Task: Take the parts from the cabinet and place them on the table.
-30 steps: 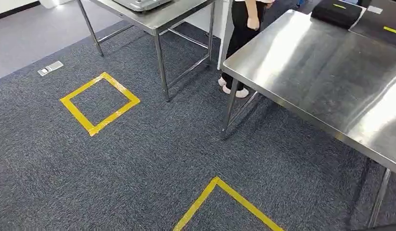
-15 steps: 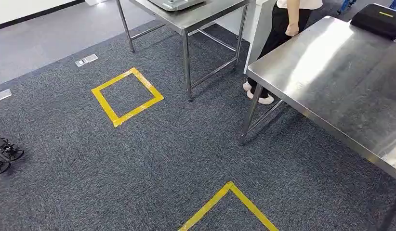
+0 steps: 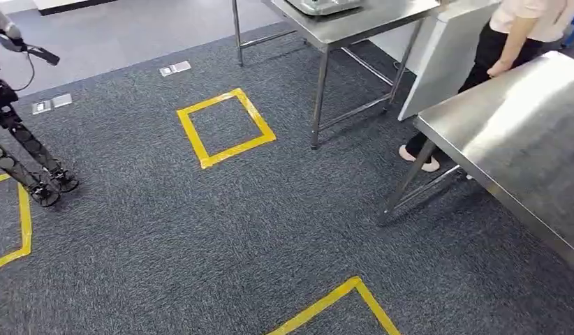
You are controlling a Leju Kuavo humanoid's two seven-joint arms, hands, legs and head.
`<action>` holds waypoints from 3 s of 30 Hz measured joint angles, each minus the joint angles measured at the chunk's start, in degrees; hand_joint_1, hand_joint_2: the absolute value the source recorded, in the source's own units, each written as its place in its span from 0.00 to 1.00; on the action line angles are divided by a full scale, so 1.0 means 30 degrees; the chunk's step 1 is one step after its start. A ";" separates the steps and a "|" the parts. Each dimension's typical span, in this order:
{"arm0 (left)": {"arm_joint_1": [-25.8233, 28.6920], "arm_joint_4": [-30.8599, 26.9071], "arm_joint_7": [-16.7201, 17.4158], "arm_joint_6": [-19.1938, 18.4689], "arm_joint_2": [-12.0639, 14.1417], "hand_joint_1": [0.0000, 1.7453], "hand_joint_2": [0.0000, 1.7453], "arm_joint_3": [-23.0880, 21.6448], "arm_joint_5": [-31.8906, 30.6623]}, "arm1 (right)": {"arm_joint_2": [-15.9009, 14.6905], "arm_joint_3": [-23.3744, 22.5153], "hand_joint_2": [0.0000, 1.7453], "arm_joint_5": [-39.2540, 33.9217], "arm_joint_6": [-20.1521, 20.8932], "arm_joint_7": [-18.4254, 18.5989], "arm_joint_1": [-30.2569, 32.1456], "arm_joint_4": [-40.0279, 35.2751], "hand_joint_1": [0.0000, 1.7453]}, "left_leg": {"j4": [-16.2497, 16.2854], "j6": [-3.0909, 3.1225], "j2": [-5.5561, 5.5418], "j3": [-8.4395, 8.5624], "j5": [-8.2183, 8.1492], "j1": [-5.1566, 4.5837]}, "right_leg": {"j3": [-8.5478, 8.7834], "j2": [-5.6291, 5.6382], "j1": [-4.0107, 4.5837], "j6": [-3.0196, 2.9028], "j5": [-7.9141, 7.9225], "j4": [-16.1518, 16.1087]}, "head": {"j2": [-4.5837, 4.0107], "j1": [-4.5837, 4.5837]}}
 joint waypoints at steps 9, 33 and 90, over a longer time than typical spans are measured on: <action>-0.0047 0.0007 0.3343 -0.1209 -0.0022 0.00 0.00 0.0234 0.0576 | -0.0030 0.0364 0.00 0.0423 0.0102 0.0146 0.0052 0.0022 0.00 | 0.0226 -0.0299 -0.2368 -0.0086 -0.0054 -0.0191 | 0.0305 0.1896 -0.0197 0.0322 0.1736 -0.2287 | 0.0000 0.0000; 0.0035 0.0007 0.4349 -0.1383 -0.0066 0.00 0.00 0.1654 0.0590 | -0.0008 0.1544 0.00 0.1028 0.0459 0.0000 -0.0204 0.0051 0.00 | -0.0032 0.0068 -0.0714 -0.0099 0.0113 -0.0128 | -0.1729 0.0361 -0.0004 -0.0219 -0.1104 0.3283 | 0.0000 0.0007; -0.0034 0.0007 0.8020 -0.0859 -0.0081 0.00 1.00 -0.0212 -0.3643 | 0.1413 0.5057 0.00 0.3920 0.0714 0.0393 -0.1168 0.0124 0.00 | -0.0127 -0.0215 0.0487 0.0087 0.0129 -0.0045 | 0.0847 -0.1053 0.0065 0.0015 0.0990 -0.1927 | 0.0000 -0.0263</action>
